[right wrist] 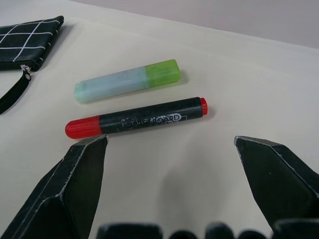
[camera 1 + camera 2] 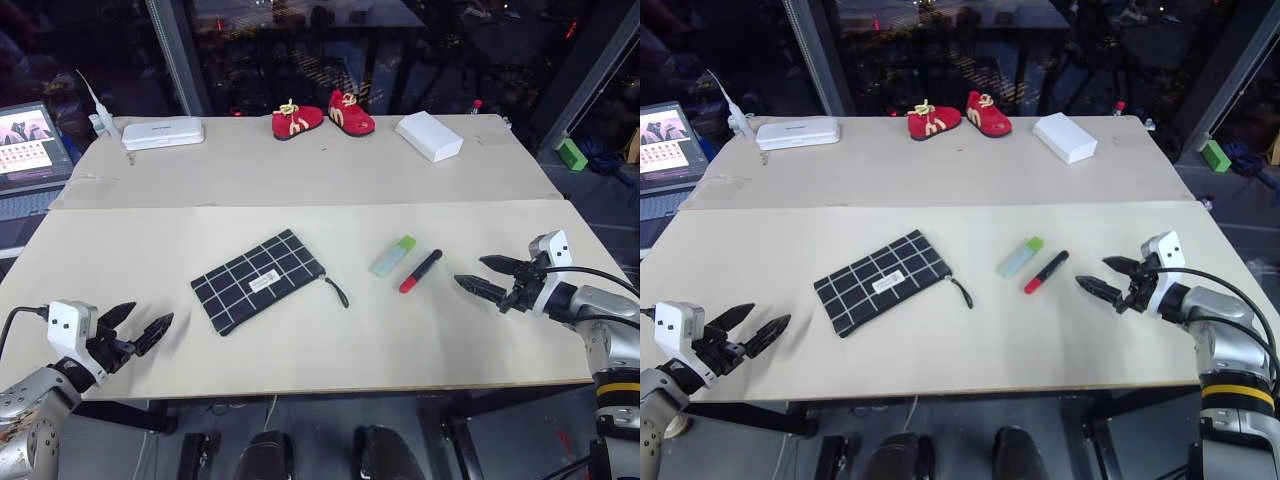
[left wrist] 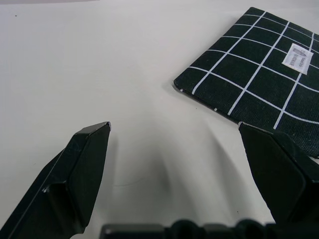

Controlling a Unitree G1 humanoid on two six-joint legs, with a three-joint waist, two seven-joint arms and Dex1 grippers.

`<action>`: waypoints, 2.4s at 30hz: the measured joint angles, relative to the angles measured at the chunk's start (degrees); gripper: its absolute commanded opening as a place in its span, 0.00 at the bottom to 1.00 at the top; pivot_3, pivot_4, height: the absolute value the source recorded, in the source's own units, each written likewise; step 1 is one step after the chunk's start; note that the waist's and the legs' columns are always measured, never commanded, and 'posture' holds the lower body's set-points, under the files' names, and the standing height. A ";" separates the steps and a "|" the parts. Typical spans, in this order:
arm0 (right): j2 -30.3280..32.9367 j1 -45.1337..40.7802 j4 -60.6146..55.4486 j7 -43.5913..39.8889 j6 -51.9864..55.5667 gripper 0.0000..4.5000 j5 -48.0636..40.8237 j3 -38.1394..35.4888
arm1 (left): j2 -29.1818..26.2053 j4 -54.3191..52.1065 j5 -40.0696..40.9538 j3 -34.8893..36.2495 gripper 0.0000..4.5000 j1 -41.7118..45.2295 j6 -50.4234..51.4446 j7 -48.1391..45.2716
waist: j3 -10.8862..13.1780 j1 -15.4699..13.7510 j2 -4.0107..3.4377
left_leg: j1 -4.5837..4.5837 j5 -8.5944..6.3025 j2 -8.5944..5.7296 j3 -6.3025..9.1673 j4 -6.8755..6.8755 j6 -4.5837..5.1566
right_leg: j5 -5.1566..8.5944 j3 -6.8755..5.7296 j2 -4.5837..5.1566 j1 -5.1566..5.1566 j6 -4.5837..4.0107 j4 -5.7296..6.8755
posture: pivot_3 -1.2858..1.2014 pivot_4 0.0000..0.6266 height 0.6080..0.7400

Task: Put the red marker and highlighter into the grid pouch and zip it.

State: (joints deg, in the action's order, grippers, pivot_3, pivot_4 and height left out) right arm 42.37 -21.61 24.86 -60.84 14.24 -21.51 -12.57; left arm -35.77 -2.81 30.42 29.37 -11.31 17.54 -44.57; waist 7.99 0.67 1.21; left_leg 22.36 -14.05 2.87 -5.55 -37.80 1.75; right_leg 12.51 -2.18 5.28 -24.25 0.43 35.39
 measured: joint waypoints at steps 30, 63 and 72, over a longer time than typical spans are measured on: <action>-26.95 -26.08 -0.71 4.77 -1.01 0.01 10.11 24.65 | -17.31 15.66 -27.20 -15.68 1.00 5.44 -52.27 -15.02 | 0.01 0.06 -0.07 | 0.38 0.03 0.08 -0.65 -0.04 -0.10 | -0.01 -0.07 0.09 -0.77 -0.15 0.64 | 0.52 0.24 1.00; -35.06 -37.70 34.41 13.54 -23.15 0.01 29.61 31.14 | -16.74 16.15 -28.40 -23.62 1.00 12.20 -53.59 -12.44 | -0.01 1.62 -0.05 | 0.42 0.09 0.10 -0.89 -0.02 -0.27 | -0.04 -0.12 0.05 -0.88 -0.18 0.73 | 0.52 0.24 1.00; -35.21 -37.85 35.12 13.34 -23.16 0.01 29.71 30.05 | -13.93 21.15 -33.15 -26.32 1.00 15.94 -62.80 -6.25 | -0.02 1.51 -0.08 | 0.36 0.10 0.10 -0.90 -0.02 -0.27 | -0.05 -0.12 0.07 -0.84 -0.18 0.77 | 0.52 0.24 1.00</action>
State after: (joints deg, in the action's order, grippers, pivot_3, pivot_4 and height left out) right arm 7.17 -59.46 59.98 -47.50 -8.92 8.20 17.48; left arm -49.70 18.34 -2.73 3.05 4.63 -45.26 -50.82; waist 7.97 2.18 1.13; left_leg 22.72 -13.95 2.97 -6.45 -37.83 1.48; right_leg 12.46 -2.29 5.34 -25.09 0.25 36.16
